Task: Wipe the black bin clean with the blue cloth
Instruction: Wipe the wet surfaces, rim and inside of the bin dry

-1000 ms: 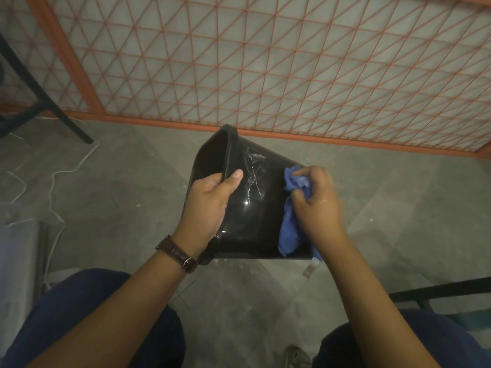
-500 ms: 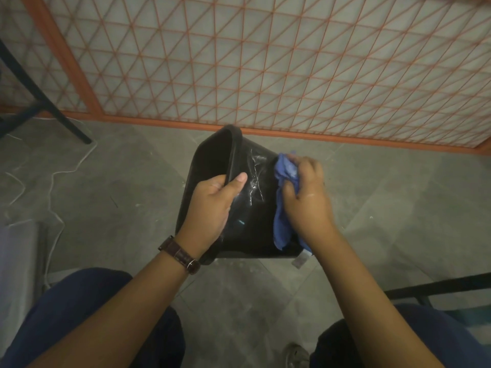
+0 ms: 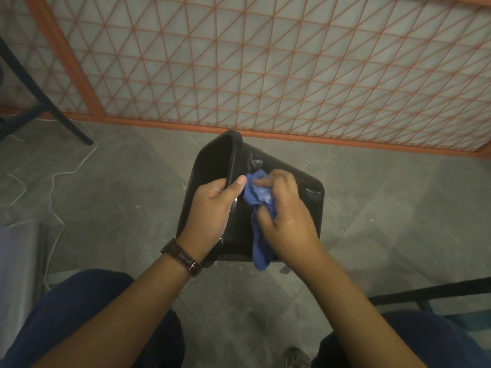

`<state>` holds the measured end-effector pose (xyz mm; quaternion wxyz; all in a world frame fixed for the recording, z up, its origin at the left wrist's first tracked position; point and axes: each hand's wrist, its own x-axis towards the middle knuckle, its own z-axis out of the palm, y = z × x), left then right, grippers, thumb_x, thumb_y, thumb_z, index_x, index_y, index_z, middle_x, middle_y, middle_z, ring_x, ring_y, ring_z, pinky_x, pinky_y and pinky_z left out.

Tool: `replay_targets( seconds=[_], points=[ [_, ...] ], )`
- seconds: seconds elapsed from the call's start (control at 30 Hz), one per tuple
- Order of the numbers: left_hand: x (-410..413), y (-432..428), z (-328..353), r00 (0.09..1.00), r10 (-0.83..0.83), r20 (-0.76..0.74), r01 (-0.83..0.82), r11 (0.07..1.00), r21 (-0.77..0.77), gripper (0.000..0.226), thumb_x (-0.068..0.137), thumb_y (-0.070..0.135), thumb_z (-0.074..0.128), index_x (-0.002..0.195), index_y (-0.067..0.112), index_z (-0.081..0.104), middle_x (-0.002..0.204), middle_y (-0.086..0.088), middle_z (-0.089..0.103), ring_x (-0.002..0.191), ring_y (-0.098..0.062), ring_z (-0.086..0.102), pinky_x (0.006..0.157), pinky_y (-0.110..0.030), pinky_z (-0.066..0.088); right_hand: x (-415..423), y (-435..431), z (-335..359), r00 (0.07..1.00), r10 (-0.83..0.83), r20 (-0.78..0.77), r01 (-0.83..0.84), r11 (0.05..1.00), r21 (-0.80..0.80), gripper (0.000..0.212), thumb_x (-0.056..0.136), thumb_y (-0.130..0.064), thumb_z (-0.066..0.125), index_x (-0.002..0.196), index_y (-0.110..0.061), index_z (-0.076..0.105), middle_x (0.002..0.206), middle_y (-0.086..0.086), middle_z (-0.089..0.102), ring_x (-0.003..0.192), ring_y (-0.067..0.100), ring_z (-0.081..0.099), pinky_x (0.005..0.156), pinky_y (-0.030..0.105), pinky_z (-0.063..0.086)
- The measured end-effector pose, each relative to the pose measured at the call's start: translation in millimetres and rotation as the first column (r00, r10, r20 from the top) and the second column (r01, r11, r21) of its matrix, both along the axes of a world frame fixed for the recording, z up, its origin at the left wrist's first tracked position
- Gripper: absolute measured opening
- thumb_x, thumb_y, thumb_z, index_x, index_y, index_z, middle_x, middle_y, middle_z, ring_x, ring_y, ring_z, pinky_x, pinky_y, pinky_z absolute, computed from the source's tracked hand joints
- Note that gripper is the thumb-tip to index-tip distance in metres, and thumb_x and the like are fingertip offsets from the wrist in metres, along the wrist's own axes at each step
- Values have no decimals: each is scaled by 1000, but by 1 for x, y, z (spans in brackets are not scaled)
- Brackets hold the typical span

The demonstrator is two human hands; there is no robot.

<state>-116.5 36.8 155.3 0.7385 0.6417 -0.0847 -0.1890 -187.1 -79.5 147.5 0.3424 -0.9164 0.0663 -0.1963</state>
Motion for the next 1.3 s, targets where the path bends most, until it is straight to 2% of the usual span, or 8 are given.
replay_targets(
  seconds=[0.2,0.33,0.53,0.63,0.77,0.93,1.17,1.3],
  points=[
    [1,1,-1,1000,21,-13,-21,1000,1,70,67,54,65,84,-14,56,81,-35,59,77,-32,56,78,-61,48,2,-16,-1,985,-171,-5,170,980,105,22,84,-9,53,100,-23,50,106,-7,46,79,-8,47,67,0,36],
    [0,2,2,1000,24,7,-24,1000,16,45,82,39,64,84,-5,67,93,-40,61,81,-33,59,81,-47,48,1,2,-4,999,35,-8,-34,999,24,40,84,-11,53,123,-22,53,125,-7,41,97,-5,43,75,6,41],
    [2,0,-1,998,31,-49,-32,999,-7,54,83,38,64,83,-16,58,80,-29,59,77,-34,57,77,-55,49,-1,-15,-3,997,-51,50,40,981,188,28,81,-5,52,97,-24,66,105,-25,46,100,-15,47,82,1,37],
    [2,-4,-3,998,36,-54,-36,999,-3,26,92,19,55,79,-1,67,85,-22,65,83,-30,61,83,-41,50,2,-6,-2,1000,-3,26,0,995,99,38,81,-11,49,112,-28,62,115,-16,45,101,-6,48,80,5,41],
    [5,-1,-7,998,45,-40,-43,998,40,37,90,23,57,53,20,61,62,-12,54,69,-26,52,69,-36,43,-5,-2,-2,981,192,24,-193,976,101,33,77,-9,56,101,-26,70,114,-18,48,106,-5,50,85,11,43],
    [5,1,-3,1000,1,-7,-1,1000,6,74,69,55,62,85,-16,54,84,-41,55,78,-42,57,79,-58,48,-11,-28,-2,1000,8,-4,-8,1000,16,25,77,-9,60,88,-29,70,106,-29,44,97,-15,46,77,0,38],
    [9,-2,-12,999,46,-29,-45,998,44,41,90,23,58,50,19,54,52,-3,51,54,-16,50,60,-29,41,-8,3,-1,979,206,9,-202,967,-155,27,77,-18,54,98,-28,68,120,-7,51,100,-3,48,74,5,42],
    [8,2,-6,1000,13,10,-13,1000,5,44,82,38,64,76,-6,61,78,-23,56,77,-29,52,75,-44,44,-13,-26,-3,989,131,-61,-136,988,-78,19,75,-17,62,85,-30,70,111,-18,47,95,2,54,76,5,40]
  ],
)
